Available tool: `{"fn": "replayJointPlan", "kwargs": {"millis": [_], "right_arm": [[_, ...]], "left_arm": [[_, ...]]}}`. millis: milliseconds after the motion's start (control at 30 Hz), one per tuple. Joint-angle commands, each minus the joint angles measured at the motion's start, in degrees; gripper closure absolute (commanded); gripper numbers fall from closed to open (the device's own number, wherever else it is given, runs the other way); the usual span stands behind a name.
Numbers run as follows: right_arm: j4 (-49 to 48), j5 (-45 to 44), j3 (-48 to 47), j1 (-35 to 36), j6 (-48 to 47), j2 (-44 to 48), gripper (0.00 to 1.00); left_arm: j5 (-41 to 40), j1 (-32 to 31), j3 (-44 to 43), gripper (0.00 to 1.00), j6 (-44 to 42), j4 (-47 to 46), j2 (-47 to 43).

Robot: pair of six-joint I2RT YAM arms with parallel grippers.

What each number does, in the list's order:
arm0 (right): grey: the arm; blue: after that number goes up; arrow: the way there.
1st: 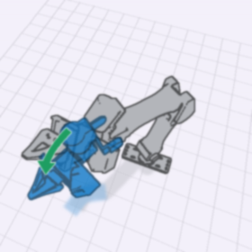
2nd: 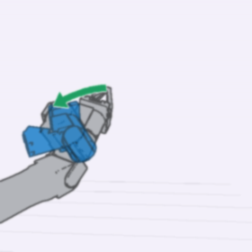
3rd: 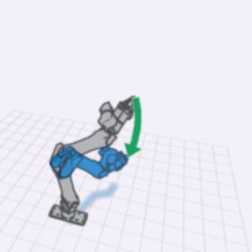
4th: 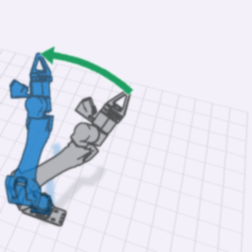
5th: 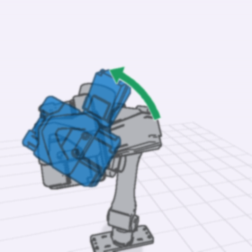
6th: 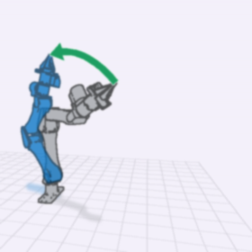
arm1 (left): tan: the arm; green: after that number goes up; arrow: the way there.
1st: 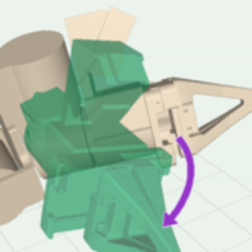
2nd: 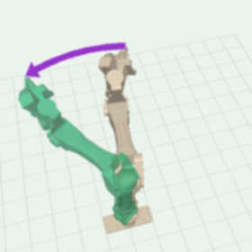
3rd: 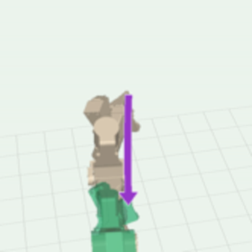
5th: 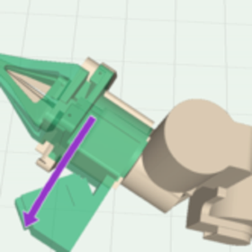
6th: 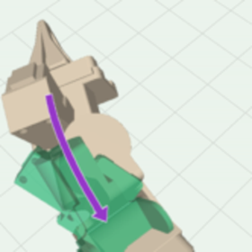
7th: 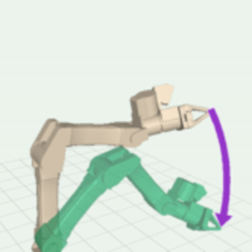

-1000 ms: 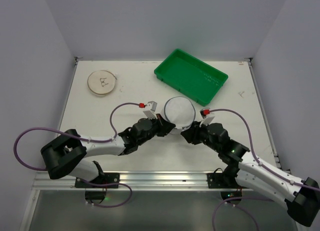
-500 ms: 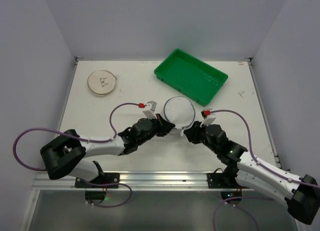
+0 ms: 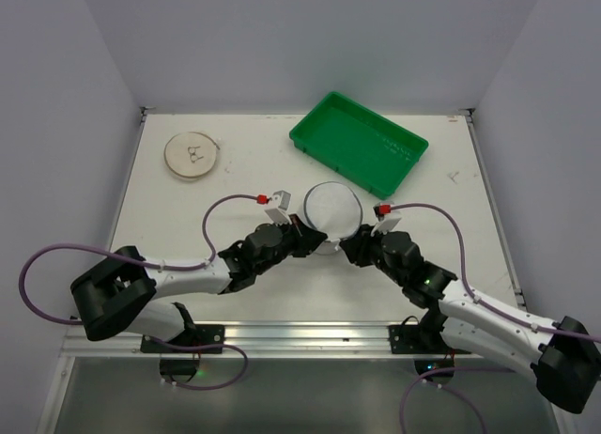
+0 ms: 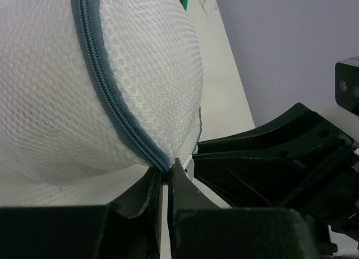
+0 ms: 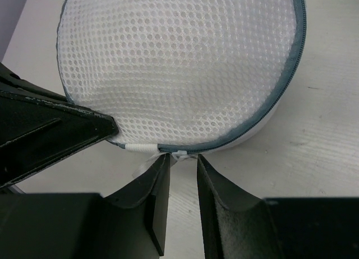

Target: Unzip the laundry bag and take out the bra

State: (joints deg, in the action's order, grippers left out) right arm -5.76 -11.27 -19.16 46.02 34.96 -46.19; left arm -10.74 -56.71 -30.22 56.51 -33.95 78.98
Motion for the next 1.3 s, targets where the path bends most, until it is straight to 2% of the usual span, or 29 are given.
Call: {"fn": "replayJointPlan", "kwargs": {"millis": [0,433,667,767,833,1000,1267], "right_arm": [[-3.6,-1.9,-0.2,0.2,0.2,-1.5,0.72],[-2.7,-4.6,-0.9,0.2,-2.0,-2.1,0.75],[-4.2,-3.0,-0.7,0.2,-4.1,-2.8,0.89],[-4.3,-3.1,-1.1,0.2,-4.5,-3.3,0.74],[-5.0,-2.8,-0.6,0.2,-5.0,-2.9,0.72],[-7.0,-1.8,-0.3,0.3,-5.7,-3.3,0.72],[-12.4,0.5,0.8,0.2,-4.6,-7.1,0.80]], "left_arm": [[-1.1,-0.2,1.2,1.00,0.9,-2.3,-1.5],[-2.1,-0.2,1.7,1.00,0.8,-1.3,-2.0],[-2.5,-0.2,1.7,1.00,0.8,-0.7,-2.1],[-2.3,-0.1,1.6,1.00,0.7,-0.4,-2.2],[-2.0,0.2,1.6,1.00,0.5,0.1,-2.4],[0.5,1.6,3.1,1.00,0.7,-1.0,-3.3],[1.7,2.0,3.6,1.00,0.9,-1.7,-3.7]]}}
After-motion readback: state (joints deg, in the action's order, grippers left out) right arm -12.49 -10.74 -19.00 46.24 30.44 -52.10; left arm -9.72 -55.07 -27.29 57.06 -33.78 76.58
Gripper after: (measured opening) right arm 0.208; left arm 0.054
